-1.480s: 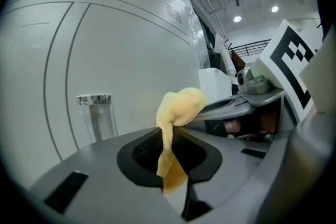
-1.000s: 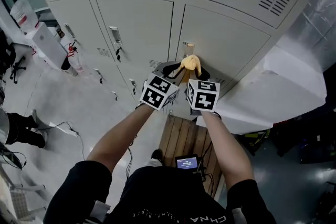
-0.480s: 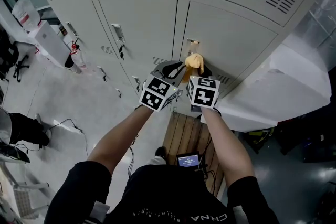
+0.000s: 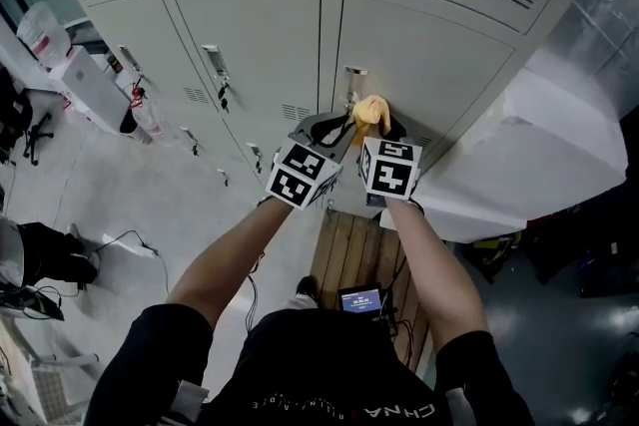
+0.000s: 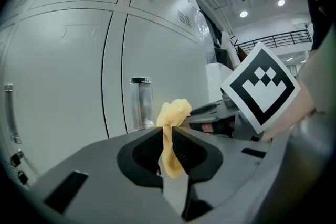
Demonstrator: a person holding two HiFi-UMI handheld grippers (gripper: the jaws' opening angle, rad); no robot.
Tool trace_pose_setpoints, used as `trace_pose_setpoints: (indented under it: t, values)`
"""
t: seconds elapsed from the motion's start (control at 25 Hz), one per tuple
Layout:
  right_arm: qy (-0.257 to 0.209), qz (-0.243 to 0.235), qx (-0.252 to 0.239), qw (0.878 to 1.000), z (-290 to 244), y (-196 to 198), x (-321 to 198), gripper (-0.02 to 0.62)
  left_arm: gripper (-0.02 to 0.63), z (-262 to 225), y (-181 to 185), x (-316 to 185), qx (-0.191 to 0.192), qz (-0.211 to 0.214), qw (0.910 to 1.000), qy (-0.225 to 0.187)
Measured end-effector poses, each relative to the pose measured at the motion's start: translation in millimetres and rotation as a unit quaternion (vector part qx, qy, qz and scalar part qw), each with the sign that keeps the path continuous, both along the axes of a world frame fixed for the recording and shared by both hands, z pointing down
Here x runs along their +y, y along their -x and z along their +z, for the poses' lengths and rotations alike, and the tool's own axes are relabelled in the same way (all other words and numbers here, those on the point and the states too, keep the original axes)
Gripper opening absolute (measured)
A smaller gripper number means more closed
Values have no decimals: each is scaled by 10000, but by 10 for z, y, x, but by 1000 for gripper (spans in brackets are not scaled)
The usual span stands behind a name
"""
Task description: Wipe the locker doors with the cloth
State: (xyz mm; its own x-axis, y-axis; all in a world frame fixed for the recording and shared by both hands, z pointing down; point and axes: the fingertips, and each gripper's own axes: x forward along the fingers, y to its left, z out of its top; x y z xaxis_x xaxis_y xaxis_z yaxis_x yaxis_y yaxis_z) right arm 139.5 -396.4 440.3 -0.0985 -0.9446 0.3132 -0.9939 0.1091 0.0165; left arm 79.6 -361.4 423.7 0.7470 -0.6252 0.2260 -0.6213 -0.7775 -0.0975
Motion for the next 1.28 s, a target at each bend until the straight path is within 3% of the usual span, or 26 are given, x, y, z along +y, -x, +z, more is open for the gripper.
trace_pose_setpoints:
  t: [0.84, 1.28]
  values:
    - [26, 1019, -80, 9948, -7, -1140, 332, 61, 61, -4, -815, 240, -49, 679, 9977, 0]
    - [128, 1566, -192, 9874, 37, -1475, 436, 61, 61, 10, -982, 288, -74, 826, 9966, -13]
